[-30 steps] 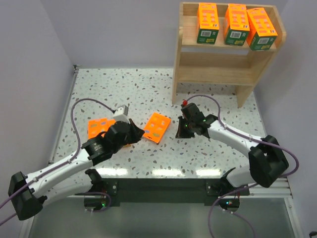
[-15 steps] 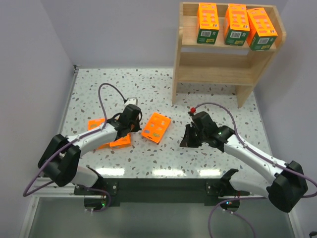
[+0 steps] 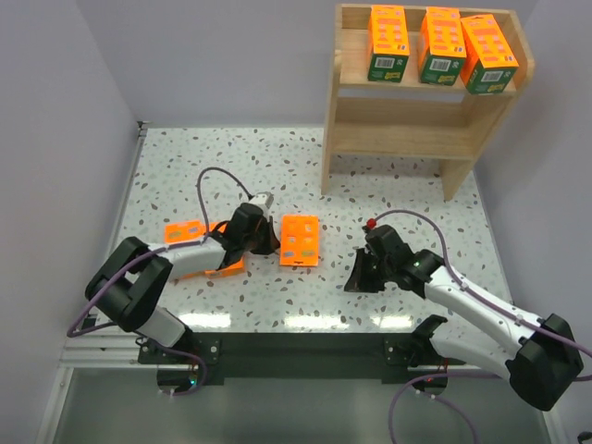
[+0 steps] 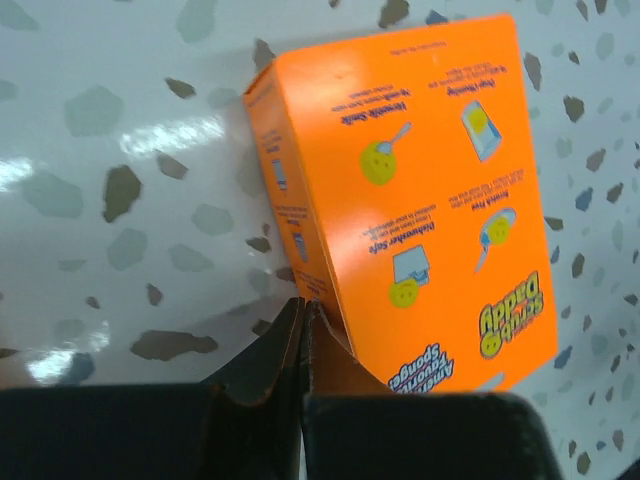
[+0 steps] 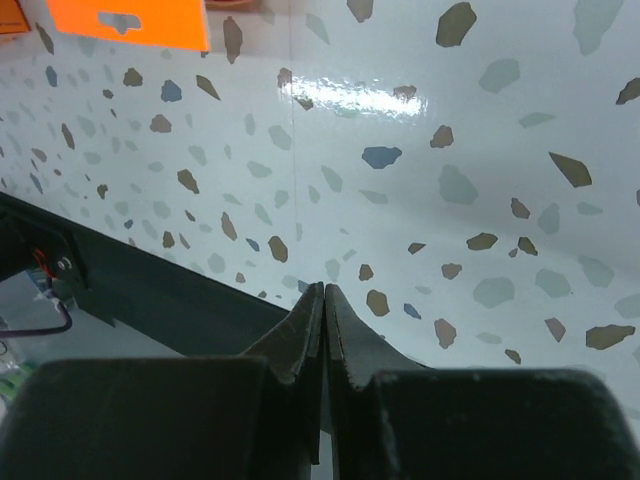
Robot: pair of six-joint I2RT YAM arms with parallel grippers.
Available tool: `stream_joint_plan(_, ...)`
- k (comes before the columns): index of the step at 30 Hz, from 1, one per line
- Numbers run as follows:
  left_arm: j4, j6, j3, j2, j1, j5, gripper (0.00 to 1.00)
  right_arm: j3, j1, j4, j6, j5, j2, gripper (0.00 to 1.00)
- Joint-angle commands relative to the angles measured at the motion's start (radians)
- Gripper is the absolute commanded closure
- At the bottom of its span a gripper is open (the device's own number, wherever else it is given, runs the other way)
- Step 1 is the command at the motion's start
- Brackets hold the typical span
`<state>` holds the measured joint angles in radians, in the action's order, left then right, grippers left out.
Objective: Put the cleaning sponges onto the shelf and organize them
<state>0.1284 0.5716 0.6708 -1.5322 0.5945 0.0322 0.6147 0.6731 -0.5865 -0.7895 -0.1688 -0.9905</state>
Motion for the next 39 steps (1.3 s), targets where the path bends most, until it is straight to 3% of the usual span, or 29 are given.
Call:
stream_joint_plan(1,0.128,0.057,-0.034,0.01,0.062,0.098,1.0,-0.026,0.003,0.08,-0.086,-0.012,-0.007,0.94)
stream_joint_plan(6,0.183,0.158,-0.071,0.021,0.188,0.074,1.0,-0.056,0.003,0.185,-0.152,-0.046,-0.008,0.67)
stream_joint_plan(9,0.232,0.233,-0.085,0.017,0.22,0.074,1.0,-0.075,0.002,0.22,-0.197,-0.038,0.01,0.37)
stream_joint_plan(13,0.221,0.244,-0.077,0.02,0.228,0.061,1.0,-0.089,0.0,0.275,-0.252,0.034,0.016,0.24)
stream_joint_plan(19,0.14,0.26,-0.109,0.107,0.226,0.029,1.0,-0.132,-0.081,0.523,-0.255,0.034,-0.083,0.24)
stream_joint_plan(26,-0.012,0.272,-0.157,0.329,0.228,-0.029,1.0,-0.132,-0.299,0.819,-0.16,-0.191,-0.296,0.32)
stream_joint_plan(31,-0.125,0.275,-0.168,0.481,0.226,-0.084,1.0,-0.125,-0.33,1.026,-0.177,-0.336,-0.453,0.43)
stream_joint_plan(37,-0.242,0.289,-0.18,0.612,0.226,-0.135,1.0,-0.121,-0.33,1.102,-0.198,-0.402,-0.522,0.44)
stream_joint_plan(39,-0.268,0.289,-0.186,0.641,0.226,-0.143,1.0,-0.127,-0.33,1.128,-0.214,-0.422,-0.554,0.48)
